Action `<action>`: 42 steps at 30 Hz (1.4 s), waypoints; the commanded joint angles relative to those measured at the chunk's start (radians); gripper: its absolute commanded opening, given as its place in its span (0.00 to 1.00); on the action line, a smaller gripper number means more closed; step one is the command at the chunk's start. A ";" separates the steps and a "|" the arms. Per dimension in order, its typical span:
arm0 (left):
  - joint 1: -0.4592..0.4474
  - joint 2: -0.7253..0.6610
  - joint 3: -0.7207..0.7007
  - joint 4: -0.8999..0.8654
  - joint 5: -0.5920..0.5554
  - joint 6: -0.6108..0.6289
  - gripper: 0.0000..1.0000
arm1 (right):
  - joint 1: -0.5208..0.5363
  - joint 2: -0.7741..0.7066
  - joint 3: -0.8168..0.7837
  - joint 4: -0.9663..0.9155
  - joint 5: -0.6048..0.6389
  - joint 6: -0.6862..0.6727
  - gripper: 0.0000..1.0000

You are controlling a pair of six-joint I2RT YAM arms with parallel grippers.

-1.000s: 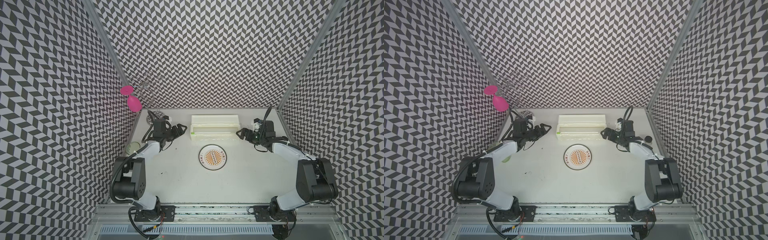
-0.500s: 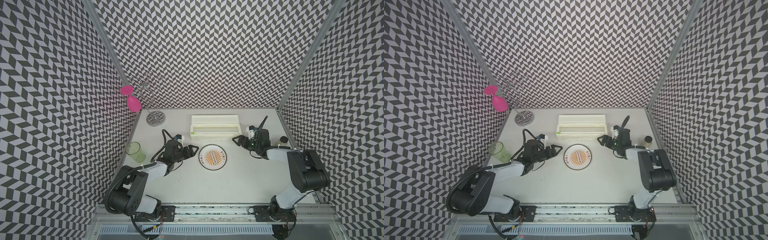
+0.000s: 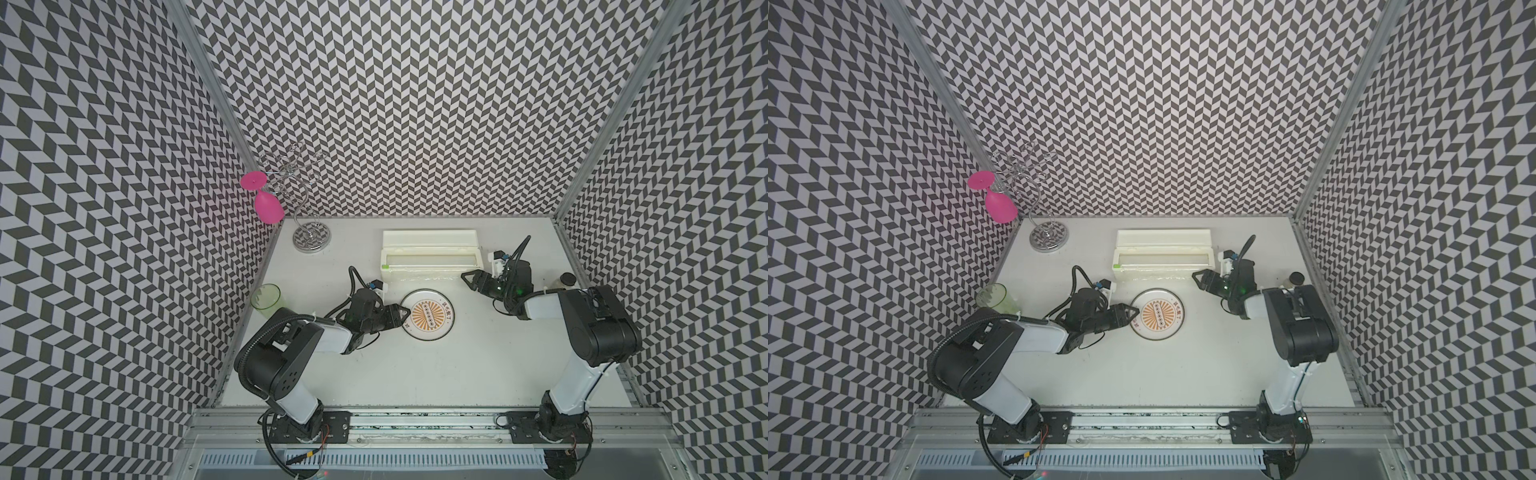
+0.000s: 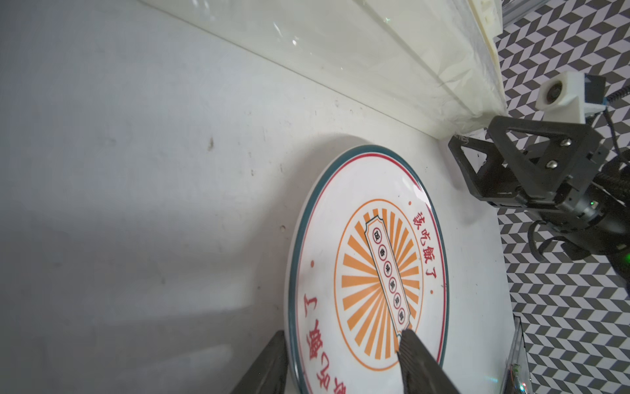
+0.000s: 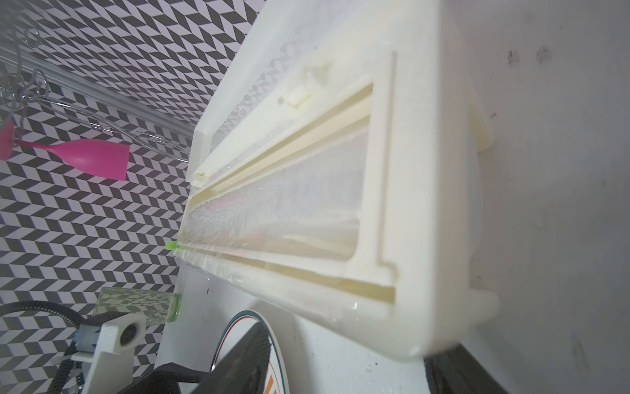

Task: Wrap the plate with plastic wrap
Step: Move the plate to the center of the board, then pull the plastic wrap from the plastic wrap cutting box.

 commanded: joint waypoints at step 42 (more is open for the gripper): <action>0.144 0.227 0.056 0.577 -0.068 -0.145 0.90 | 0.029 -0.138 -0.223 0.537 -0.082 0.241 0.01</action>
